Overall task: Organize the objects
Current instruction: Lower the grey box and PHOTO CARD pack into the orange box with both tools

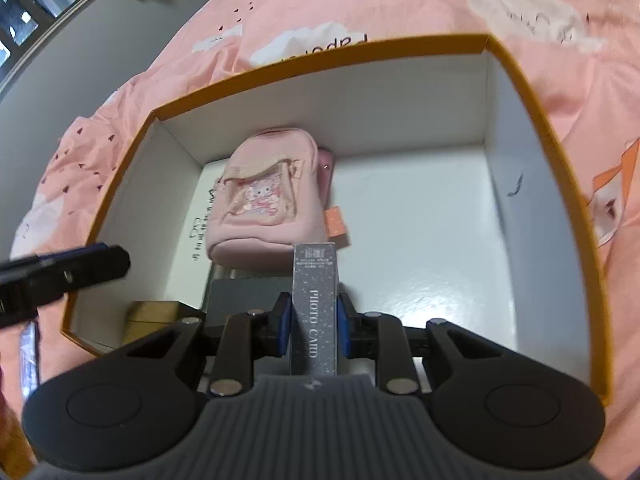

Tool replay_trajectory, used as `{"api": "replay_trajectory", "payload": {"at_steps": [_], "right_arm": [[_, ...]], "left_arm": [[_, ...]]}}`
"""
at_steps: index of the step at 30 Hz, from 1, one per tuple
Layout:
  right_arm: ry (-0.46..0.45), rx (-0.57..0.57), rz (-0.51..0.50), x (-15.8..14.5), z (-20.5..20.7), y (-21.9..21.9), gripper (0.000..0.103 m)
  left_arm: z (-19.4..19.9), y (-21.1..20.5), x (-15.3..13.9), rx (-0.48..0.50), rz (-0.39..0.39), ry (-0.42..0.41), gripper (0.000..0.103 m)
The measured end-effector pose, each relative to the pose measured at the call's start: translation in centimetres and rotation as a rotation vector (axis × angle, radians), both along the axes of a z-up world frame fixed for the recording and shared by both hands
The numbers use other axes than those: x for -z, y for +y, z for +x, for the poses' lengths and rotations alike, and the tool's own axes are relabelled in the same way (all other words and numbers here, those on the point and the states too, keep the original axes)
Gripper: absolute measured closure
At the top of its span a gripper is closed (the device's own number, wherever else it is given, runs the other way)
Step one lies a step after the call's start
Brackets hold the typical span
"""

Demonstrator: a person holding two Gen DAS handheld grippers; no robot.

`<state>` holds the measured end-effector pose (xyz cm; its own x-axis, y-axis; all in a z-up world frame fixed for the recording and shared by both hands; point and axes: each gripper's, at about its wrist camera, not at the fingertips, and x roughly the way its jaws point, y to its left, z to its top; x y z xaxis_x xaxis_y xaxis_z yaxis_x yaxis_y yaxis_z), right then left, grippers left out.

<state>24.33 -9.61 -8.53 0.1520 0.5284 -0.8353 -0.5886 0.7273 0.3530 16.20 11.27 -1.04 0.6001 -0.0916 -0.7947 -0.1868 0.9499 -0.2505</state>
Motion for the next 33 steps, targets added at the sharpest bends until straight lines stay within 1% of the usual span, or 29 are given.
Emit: {"api": "replay_trajectory", "payload": {"at_steps": [4,7,10,11,13,17,18,20,23,25,27,28,33], "right_arm": [[0.037,0.006,0.003,0.0,0.4,0.3,0.078],[0.096,0.019,0.001,0.2,1.4,0.0,0.078],[0.158,0.006,-0.041,0.9,2.5,0.1,0.078],[0.174,0.009,-0.053,1.1,2.8,0.1,0.078],[0.170,-0.011,-0.088,1.2,3.0,0.3,0.077],[0.115,-0.064,-0.188,1.1,2.8,1.2,0.065],[0.106,-0.078,-0.213,1.3,2.7,1.4,0.064],[0.105,-0.094,-0.243,1.7,2.7,1.6,0.057],[0.117,-0.108,-0.258,2.2,2.9,1.7,0.054],[0.128,-0.108,-0.261,2.3,3.1,1.8,0.052],[0.138,-0.128,-0.276,2.7,3.2,2.1,0.047],[0.143,-0.145,-0.288,2.9,3.1,2.3,0.044],[0.131,-0.165,-0.308,2.9,3.1,2.4,0.043]], "left_arm": [[0.1,0.0,0.7,0.038,0.007,0.017,0.064],[0.0,-0.3,1.2,0.066,0.031,0.034,0.069],[0.5,-0.6,1.7,0.098,0.057,0.064,0.074],[0.6,-0.7,1.8,0.107,0.066,0.070,0.075],[0.8,-0.9,1.9,0.125,0.082,0.078,0.075],[1.4,-1.1,2.0,0.155,0.116,0.092,0.075],[1.5,-1.1,2.0,0.160,0.120,0.092,0.075],[1.7,-1.1,2.0,0.169,0.122,0.092,0.075],[1.7,-0.9,2.0,0.170,0.109,0.091,0.076],[1.7,-0.4,2.0,0.163,0.071,0.090,0.075],[1.7,-0.1,1.9,0.155,0.049,0.088,0.075],[1.7,-0.1,1.9,0.152,0.049,0.087,0.076],[1.4,-0.1,1.6,0.148,0.048,0.076,0.075]]}}
